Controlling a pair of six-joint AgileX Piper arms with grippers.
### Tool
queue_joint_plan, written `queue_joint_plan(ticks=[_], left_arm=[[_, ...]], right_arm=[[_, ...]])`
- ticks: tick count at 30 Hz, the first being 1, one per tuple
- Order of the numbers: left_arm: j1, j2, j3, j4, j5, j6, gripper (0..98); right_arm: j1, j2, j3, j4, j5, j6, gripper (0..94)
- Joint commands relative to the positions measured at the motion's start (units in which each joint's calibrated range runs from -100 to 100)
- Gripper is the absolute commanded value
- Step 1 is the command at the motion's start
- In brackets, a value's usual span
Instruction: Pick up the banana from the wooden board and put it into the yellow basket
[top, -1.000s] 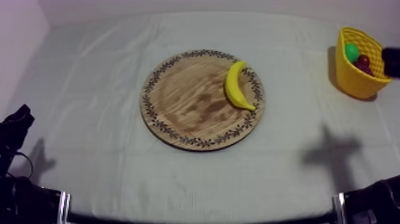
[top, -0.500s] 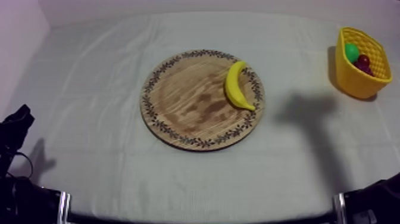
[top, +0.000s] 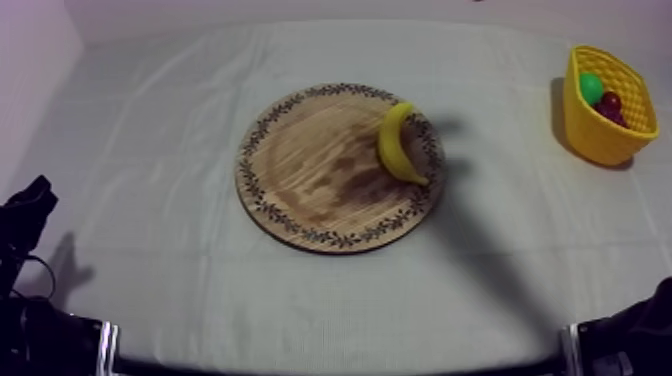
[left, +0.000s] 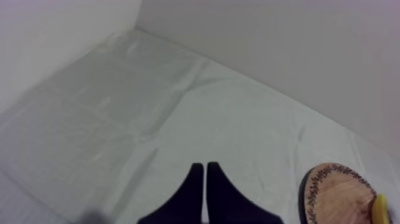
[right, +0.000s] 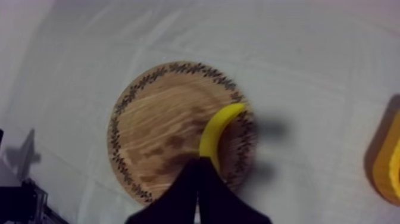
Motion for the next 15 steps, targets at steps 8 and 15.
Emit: queue_joint_plan(ticks=[8,15], left_arm=[[-0.01,0.04,0.00,-0.02,0.00,0.01,0.1],[-0.01,0.04,0.00,-0.02,0.00,0.01,0.1]], right_arm=[[-6.60,4.46,4.36,1.87,-4.46,-4.37,8.4],[-7.44,8.63,5.72,2.63,-5.45,-6.52,24.4]])
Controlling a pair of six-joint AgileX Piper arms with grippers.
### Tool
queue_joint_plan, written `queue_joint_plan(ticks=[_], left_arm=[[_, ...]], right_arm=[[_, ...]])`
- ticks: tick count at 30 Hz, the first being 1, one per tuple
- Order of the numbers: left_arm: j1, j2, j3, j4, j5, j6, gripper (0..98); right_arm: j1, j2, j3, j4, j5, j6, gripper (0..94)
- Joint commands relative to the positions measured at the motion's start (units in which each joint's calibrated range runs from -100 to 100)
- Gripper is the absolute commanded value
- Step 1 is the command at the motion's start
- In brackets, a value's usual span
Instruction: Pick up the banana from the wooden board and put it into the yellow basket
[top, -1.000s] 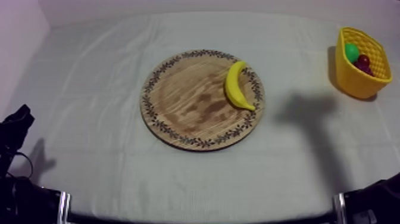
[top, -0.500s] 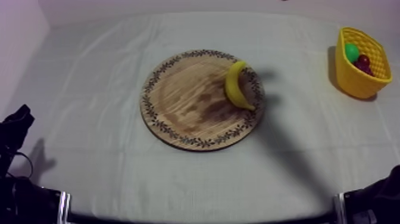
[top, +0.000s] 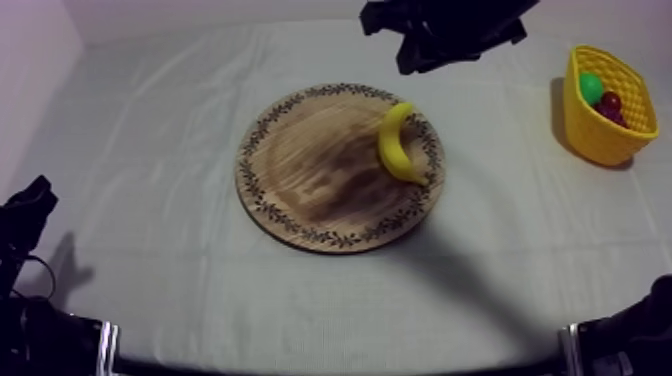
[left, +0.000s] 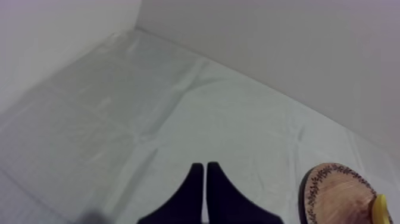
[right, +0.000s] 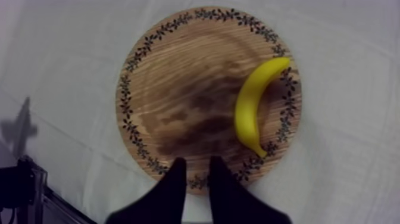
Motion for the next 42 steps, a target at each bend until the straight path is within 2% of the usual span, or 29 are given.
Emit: queue_joint_plan(ticks=[1,7,11,14,19,42], left_arm=[[-0.01,0.04,0.00,-0.02,0.00,0.01,0.1],[-0.01,0.04,0.00,-0.02,0.00,0.01,0.1],[-0.01,0.04,0.00,-0.02,0.00,0.01,0.1],[-0.01,0.04,0.00,-0.02,0.00,0.01,0.1],[-0.01,0.04,0.00,-0.02,0.00,0.01,0.1],[-0.01,0.04,0.00,-0.02,0.00,0.01,0.1]], right_arm=[[-0.11,1.50,-0.08,0.35,0.18,-0.74,27.5],[-0.36,5.22,-0.79,1.42,0.06,-2.20,53.2],[0.29,8.28,-2.93,1.21,0.73,-2.18,63.4],[0.93,11.39,-5.48,1.39,1.60,-2.53,67.7],[2.11,16.40,-8.52,1.64,1.65,-3.11,69.9],[2.49,34.18,-10.20,4.45,-1.55,-6.81,65.6]])
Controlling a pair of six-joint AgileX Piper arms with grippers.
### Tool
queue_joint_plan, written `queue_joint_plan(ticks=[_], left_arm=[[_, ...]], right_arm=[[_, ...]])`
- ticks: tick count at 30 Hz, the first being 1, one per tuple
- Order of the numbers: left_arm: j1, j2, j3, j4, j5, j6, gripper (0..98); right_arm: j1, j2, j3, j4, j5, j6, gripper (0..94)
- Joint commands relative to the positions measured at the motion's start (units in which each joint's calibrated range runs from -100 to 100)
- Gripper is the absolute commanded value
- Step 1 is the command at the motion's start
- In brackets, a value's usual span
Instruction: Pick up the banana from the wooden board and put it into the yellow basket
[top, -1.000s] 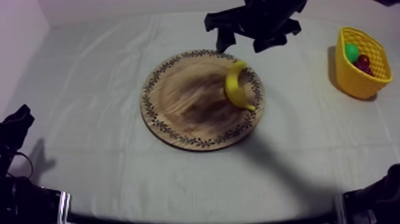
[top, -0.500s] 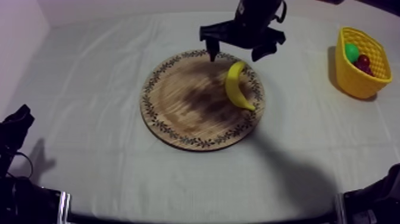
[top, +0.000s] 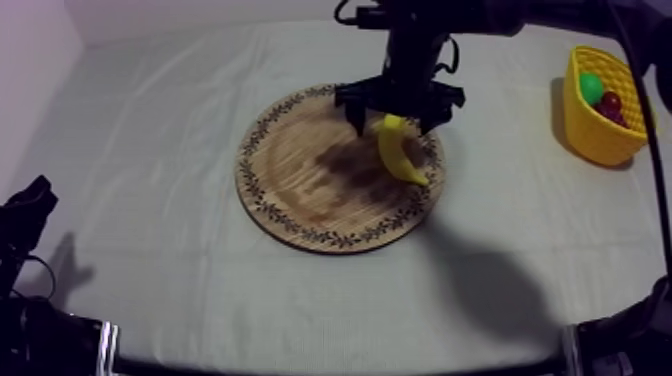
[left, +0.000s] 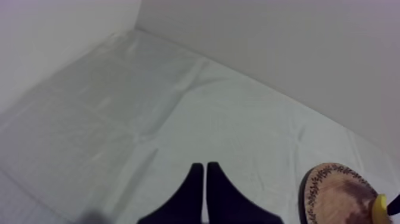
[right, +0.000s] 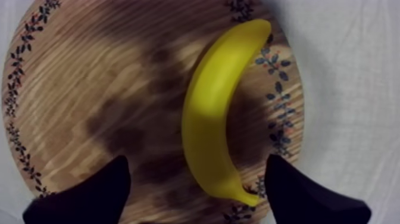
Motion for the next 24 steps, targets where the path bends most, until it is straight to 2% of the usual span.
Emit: queue_joint_plan(ticks=[1,8,24], left_arm=[[-0.01,0.04,0.00,-0.02,0.00,0.01,0.1],[-0.01,0.04,0.00,-0.02,0.00,0.01,0.1],[-0.01,0.04,0.00,-0.02,0.00,0.01,0.1]], right_arm=[[0.06,1.32,-0.44,0.29,0.28,-0.29,65.5],[0.40,5.26,-1.90,0.65,0.29,-0.80,62.8],[0.86,9.85,-4.87,1.37,0.99,-0.77,37.6]])
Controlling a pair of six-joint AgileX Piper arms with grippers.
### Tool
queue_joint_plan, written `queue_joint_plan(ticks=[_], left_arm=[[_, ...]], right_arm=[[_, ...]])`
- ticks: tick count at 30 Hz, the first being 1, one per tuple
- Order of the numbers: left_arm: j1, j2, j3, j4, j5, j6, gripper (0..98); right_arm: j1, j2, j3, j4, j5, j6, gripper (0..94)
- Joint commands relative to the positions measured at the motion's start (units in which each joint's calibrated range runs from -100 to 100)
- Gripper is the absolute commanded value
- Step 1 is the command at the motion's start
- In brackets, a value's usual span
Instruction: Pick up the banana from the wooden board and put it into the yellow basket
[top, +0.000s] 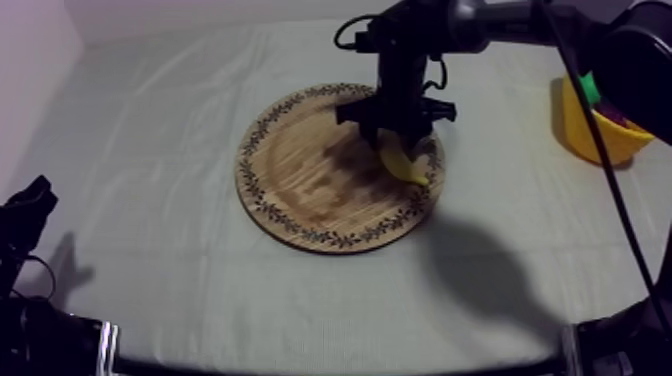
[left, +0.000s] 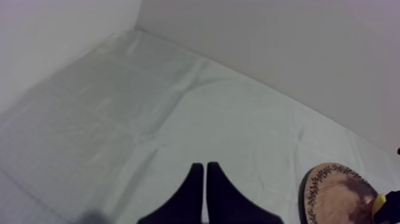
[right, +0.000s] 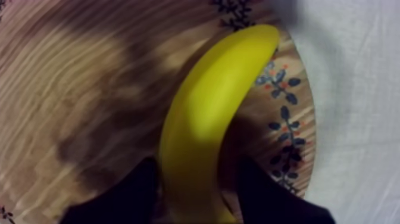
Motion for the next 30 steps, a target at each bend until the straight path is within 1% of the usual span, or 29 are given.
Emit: queue_joint_plan(ticks=[1,12,19,24,30], left_arm=[[-0.01,0.04,0.00,-0.02,0.00,0.01,0.1],[-0.01,0.04,0.00,-0.02,0.00,0.01,0.1],[-0.01,0.04,0.00,-0.02,0.00,0.01,0.1],[-0.01,0.04,0.00,-0.02,0.00,0.01,0.1],[-0.01,0.04,0.00,-0.02,0.00,0.01,0.1]], right_arm=[[0.08,0.15,0.05,-0.08,0.56,0.16,36.6],[0.25,-3.19,2.44,-0.12,0.73,0.87,25.0],[1.65,-10.85,4.40,-1.59,2.43,2.78,21.0],[4.58,-18.13,4.70,-2.58,4.30,4.91,21.1],[10.81,-26.12,2.18,-3.49,6.78,7.66,22.6]])
